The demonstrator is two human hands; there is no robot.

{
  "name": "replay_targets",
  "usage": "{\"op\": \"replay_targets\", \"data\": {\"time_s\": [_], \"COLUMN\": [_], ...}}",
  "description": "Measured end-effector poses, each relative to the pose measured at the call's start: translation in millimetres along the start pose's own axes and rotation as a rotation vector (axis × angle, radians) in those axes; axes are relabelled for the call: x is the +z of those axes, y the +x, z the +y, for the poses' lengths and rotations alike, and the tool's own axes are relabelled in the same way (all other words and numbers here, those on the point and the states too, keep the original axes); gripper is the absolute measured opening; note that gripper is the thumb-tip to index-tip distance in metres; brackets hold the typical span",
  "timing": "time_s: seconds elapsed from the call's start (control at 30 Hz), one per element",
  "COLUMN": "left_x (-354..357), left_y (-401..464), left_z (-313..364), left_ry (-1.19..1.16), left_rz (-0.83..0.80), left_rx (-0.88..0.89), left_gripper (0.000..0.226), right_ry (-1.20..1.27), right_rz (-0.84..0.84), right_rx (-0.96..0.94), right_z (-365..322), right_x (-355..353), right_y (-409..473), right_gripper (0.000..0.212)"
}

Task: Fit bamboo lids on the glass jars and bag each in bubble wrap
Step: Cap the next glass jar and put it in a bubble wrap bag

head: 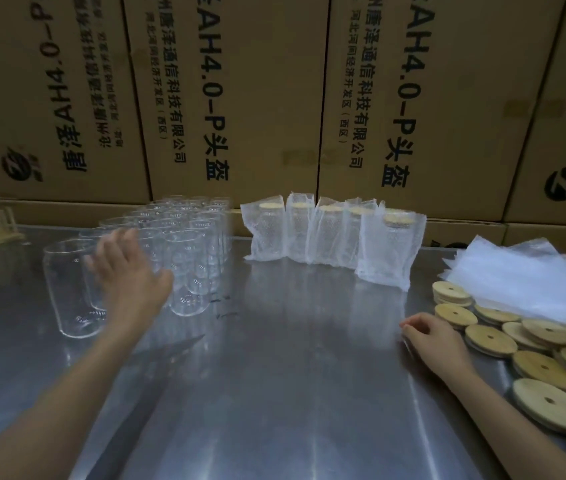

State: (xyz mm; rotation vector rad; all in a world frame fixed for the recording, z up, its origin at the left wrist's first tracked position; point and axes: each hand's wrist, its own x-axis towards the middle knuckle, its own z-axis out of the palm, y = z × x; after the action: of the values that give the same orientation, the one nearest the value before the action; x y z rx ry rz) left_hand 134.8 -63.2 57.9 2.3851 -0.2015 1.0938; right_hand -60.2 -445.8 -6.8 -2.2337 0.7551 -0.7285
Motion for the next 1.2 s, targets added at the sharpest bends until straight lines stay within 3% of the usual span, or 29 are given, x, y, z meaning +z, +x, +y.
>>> {"op": "replay_targets", "data": {"time_s": [0.17,0.37,0.43,0.6,0.73,0.83,0.9,0.97,1.03,1.2], "left_x": [-14.6,-29.3,-32.6,-48.8,-54.5,-55.4,-52.0,-46.2,-37.5,-10.9], "left_y": [7.1,5.6,-4.9,-45.6,-67.2,-79.4,-89.9,-100.8,-107.2,-119.0], "left_z": [-37.8,-40.8,-43.6,-28.3,21.3,70.1,101.5,130.2,152.7,202.7], "left_ry": [0.200,0.246,0.209,0.018,-0.121,-0.301,-0.436,-0.549,-0.606,-0.872], "left_rz": [-0.064,0.046,0.110,0.229,0.317,0.302,0.252,0.199,0.167,-0.113], "left_rx": [-0.122,-0.002,0.101,0.386,0.589,0.692,0.694,0.686,0.684,0.468], "left_gripper": [0.076,0.036,0.024,0.037,0.039,0.040,0.040,0.040,0.040,0.029], "right_ry": [-0.004,-0.006,0.008,0.023,0.008,-0.123,-0.282,-0.333,-0.250,0.054], "right_rz": [0.005,-0.006,-0.007,-0.017,-0.039,-0.115,-0.198,-0.287,-0.360,-0.392], "right_rx": [-0.010,-0.014,-0.016,-0.028,-0.041,-0.186,-0.378,-0.504,-0.542,-0.481], "right_z": [1.2,0.7,1.5,1.7,-5.1,-15.3,-23.1,-31.0,-38.9,-38.8], "right_x": [0.6,-0.1,-0.6,0.1,-5.8,-9.4,-8.1,-7.4,-6.2,-2.3], "right_y": [0.6,-0.1,-0.5,-1.3,-7.8,-23.3,-37.0,-48.9,-56.6,-62.1], "right_gripper": [0.013,0.012,0.012,0.012,0.011,0.010,0.021,0.048,0.068,0.083]}}
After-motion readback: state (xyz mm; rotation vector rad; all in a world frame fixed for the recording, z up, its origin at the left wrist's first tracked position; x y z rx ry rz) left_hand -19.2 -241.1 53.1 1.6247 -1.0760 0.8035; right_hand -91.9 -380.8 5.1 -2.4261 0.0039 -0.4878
